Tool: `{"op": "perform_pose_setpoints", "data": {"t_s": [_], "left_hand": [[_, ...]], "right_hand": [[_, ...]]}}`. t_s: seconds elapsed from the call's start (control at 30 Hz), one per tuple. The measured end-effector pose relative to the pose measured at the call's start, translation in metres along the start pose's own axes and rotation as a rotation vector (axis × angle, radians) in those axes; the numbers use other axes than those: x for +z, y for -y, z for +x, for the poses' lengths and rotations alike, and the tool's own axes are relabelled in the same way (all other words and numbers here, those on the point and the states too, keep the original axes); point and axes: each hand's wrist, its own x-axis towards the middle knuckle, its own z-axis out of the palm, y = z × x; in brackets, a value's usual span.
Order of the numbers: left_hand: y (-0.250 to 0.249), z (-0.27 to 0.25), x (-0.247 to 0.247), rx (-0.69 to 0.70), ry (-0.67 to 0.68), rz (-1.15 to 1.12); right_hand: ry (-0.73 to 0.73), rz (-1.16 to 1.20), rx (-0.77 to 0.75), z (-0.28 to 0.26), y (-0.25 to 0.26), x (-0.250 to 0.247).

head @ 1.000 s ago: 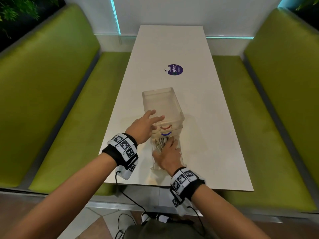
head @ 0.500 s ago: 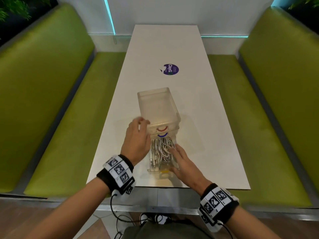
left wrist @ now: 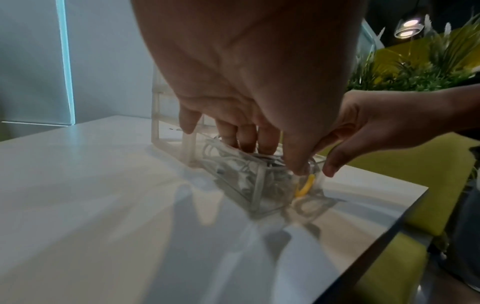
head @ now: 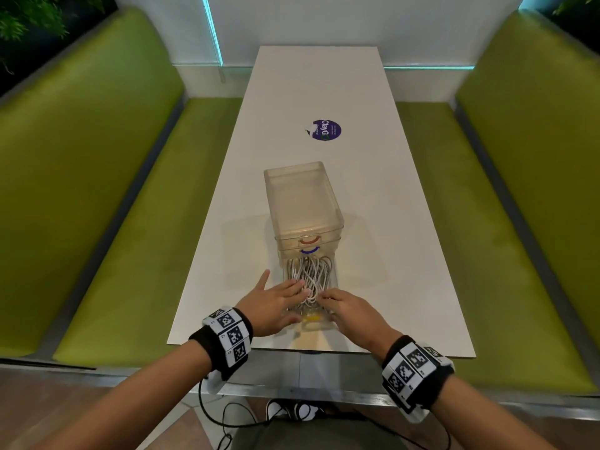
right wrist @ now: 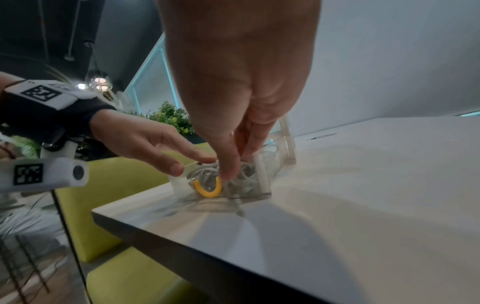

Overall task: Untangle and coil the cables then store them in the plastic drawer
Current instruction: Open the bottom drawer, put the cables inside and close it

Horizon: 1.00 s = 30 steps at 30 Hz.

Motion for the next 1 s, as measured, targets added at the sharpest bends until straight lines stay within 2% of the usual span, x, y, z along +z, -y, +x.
{"op": "perform_pose_setpoints", "data": {"t_s": [0.07, 0.13, 0.2, 0.27, 0.3, 0.37, 0.47, 0.53, 0.57, 0.63, 0.73, 0.8, 0.87, 0.93, 1.0], "left_hand": [[0.0, 0.0, -0.003, 0.004, -0.085, -0.118], [-0.001, 0.002, -0.009, 0.03, -0.333, -0.196], [-0.001, 0.005, -0.016, 0.073, -0.616, -0.126], [0.0, 0.009, -0.025, 0.076, -0.738, -0.06], [0.0, 0.01, -0.031, 0.075, -0.703, -0.067], [0.001, 0.011, -0.037, 0.041, -0.548, -0.138], [-0.003, 0.011, -0.029, -0.083, -0.331, -0.205], [-0.006, 0.01, -0.023, -0.128, -0.347, -0.238], [-0.008, 0.009, -0.023, -0.122, -0.403, -0.24], [-0.008, 0.008, -0.03, -0.113, -0.552, -0.217], [-0.003, 0.008, -0.051, -0.184, -0.826, -0.146], [0.005, 0.01, -0.068, -0.247, -0.903, -0.125], [0.015, 0.013, -0.085, -0.268, -0.797, -0.104], [0.025, 0.019, -0.095, -0.231, -0.592, -0.188], [0.033, 0.021, -0.099, -0.159, -0.519, -0.299]], "right_hand": [[-0.009, -0.004, 0.012, -0.001, 0.002, 0.001], [-0.014, -0.002, 0.046, -0.002, 0.006, 0.001], [-0.025, 0.007, 0.086, 0.0, 0.011, -0.002], [-0.033, 0.002, 0.112, 0.003, 0.015, -0.003], [-0.039, 0.0, 0.123, 0.005, 0.017, -0.002], [-0.046, 0.012, 0.139, 0.006, 0.02, 0.003], [-0.037, -0.04, 0.092, 0.004, 0.023, 0.015], [-0.018, -0.08, 0.064, 0.002, 0.024, 0.02], [-0.008, -0.086, 0.072, 0.001, 0.024, 0.021], [0.004, -0.065, 0.115, 0.003, 0.026, 0.021], [0.003, -0.058, 0.16, 0.012, 0.031, 0.014], [0.063, -0.113, 0.17, 0.018, 0.034, 0.011], [0.115, -0.164, 0.173, 0.019, 0.035, 0.011], [0.153, -0.196, 0.155, 0.018, 0.035, 0.012], [0.176, -0.206, 0.127, 0.019, 0.029, 0.007]]}}
